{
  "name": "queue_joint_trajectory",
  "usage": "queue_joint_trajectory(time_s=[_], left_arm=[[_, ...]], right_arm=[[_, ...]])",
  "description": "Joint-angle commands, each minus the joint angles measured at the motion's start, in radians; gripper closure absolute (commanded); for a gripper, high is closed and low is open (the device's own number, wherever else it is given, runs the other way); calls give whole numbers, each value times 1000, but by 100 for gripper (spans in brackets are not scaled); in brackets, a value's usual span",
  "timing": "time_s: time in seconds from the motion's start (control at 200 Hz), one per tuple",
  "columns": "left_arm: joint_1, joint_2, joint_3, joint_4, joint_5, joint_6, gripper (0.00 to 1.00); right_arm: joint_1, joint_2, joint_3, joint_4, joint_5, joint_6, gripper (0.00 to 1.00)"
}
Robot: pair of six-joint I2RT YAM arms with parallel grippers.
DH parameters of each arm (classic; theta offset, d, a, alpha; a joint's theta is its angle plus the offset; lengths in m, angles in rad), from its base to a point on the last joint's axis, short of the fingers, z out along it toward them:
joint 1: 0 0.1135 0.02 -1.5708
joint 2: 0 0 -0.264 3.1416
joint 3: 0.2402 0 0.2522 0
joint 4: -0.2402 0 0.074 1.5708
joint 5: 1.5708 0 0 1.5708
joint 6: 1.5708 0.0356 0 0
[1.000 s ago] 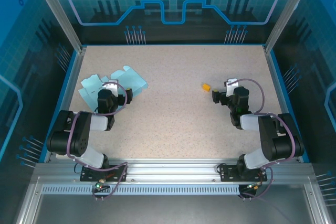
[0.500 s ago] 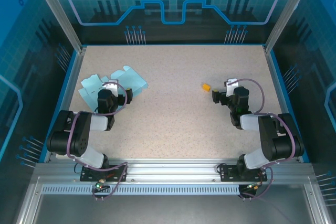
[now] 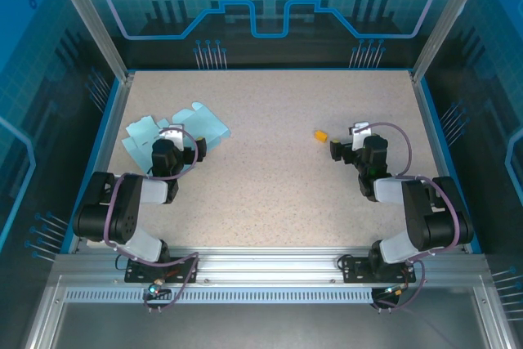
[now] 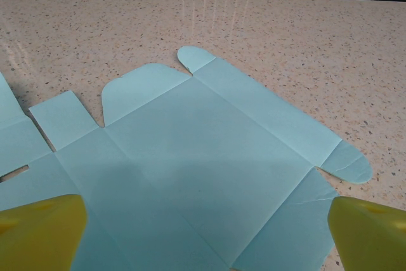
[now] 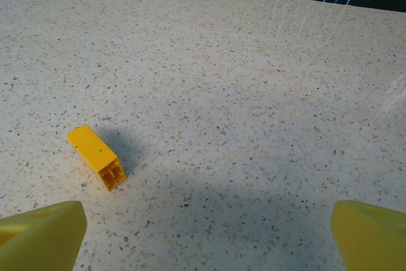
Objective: Fold the paper box
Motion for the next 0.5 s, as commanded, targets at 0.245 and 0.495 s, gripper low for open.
queue_joint_trajectory(time_s=[0.245, 0.495], left_arm=[[14, -5, 2, 28, 11, -3, 1], [14, -243, 57, -267, -129, -70, 1]], right_arm=[[-15, 7, 0, 38, -12, 7, 0], [-5, -212, 167, -373, 176, 120, 0]])
